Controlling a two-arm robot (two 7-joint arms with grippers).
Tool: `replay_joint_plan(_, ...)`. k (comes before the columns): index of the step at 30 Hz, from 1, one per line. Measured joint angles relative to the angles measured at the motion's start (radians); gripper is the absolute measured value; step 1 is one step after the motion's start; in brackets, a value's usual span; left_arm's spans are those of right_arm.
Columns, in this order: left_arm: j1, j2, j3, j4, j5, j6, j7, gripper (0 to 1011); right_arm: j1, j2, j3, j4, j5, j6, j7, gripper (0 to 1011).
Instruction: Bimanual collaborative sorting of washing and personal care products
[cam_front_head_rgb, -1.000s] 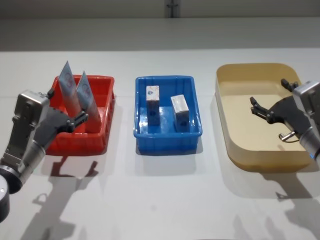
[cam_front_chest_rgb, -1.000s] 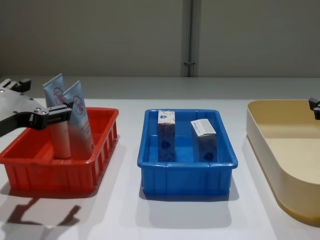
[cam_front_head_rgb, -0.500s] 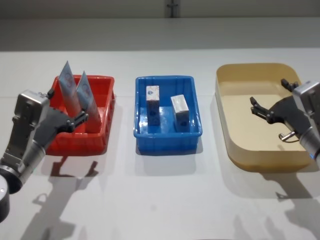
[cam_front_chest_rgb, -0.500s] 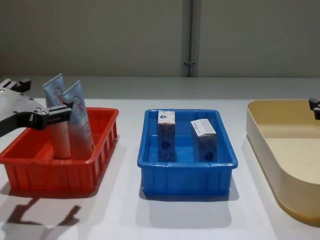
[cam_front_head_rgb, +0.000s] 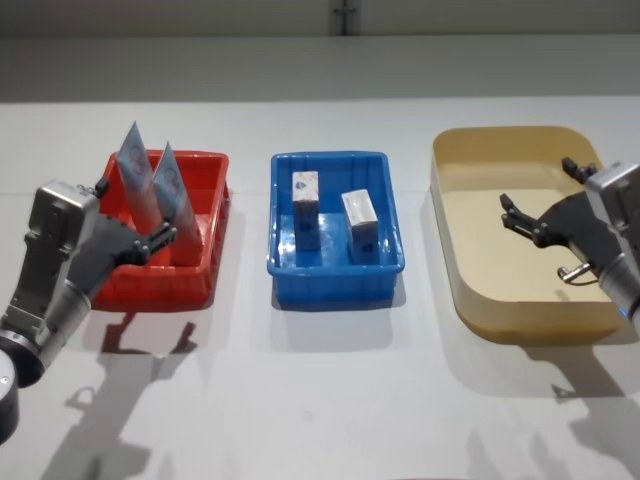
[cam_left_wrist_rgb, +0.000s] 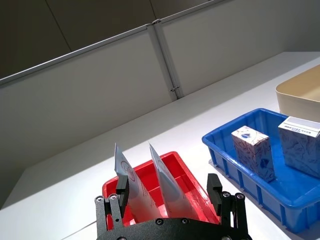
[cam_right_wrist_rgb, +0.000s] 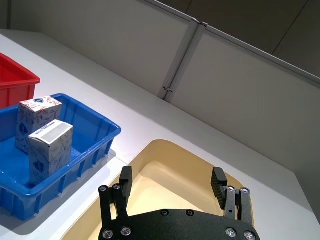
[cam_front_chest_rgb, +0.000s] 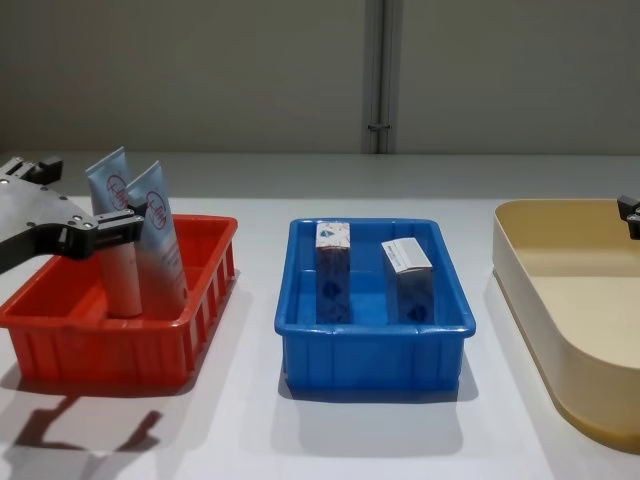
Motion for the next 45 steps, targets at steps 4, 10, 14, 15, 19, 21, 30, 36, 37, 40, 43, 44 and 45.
replay_joint_plan(4,0.006,-0.006,-0.012,0.0,0.003,0.0,-0.014,1002,0.0,0.0,0.0,0.0,0.0,0.0,0.0,1001)
replay_joint_plan(10,0.015,-0.012,-0.03,0.0,0.007,0.002,-0.027,1002,0.0,0.0,0.0,0.0,0.0,0.0,0.0,1001)
replay_joint_plan(14,0.025,-0.014,-0.048,-0.004,-0.003,0.014,-0.042,1002,0.0,0.0,0.0,0.0,0.0,0.0,0.0,1000)
replay_joint_plan(15,0.027,-0.014,-0.053,-0.005,-0.009,0.018,-0.047,1002,0.0,0.0,0.0,0.0,0.0,0.0,0.0,1001)
replay_joint_plan(19,0.038,-0.015,-0.074,-0.008,-0.036,0.04,-0.067,1002,0.0,0.0,0.0,0.0,0.0,0.0,0.0,1000)
replay_joint_plan(21,0.043,-0.018,-0.085,-0.007,-0.048,0.049,-0.075,1002,0.0,0.0,0.0,0.0,0.0,0.0,0.0,1000)
replay_joint_plan(30,0.053,-0.034,-0.12,0.012,-0.068,0.073,-0.1,1002,0.0,0.0,0.0,0.0,0.0,0.0,0.0,1000)
replay_joint_plan(36,0.044,-0.055,-0.127,0.037,-0.076,0.085,-0.124,1002,0.0,0.0,0.0,0.0,0.0,0.0,0.0,1000)
replay_joint_plan(37,0.041,-0.058,-0.128,0.041,-0.076,0.087,-0.128,1002,0.0,0.0,0.0,0.0,0.0,0.0,0.0,1001)
replay_joint_plan(40,0.028,-0.074,-0.13,0.061,-0.079,0.093,-0.141,1002,0.0,0.0,0.0,0.0,0.0,0.0,0.0,1000)
replay_joint_plan(43,0.016,-0.089,-0.133,0.079,-0.082,0.099,-0.151,1002,0.0,0.0,0.0,0.0,0.0,0.0,0.0,1000)
replay_joint_plan(44,0.013,-0.092,-0.134,0.084,-0.082,0.1,-0.154,1002,0.0,0.0,0.0,0.0,0.0,0.0,0.0,1000)
replay_joint_plan(45,0.006,-0.099,-0.136,0.095,-0.083,0.101,-0.16,1002,0.0,0.0,0.0,0.0,0.0,0.0,0.0,1001)
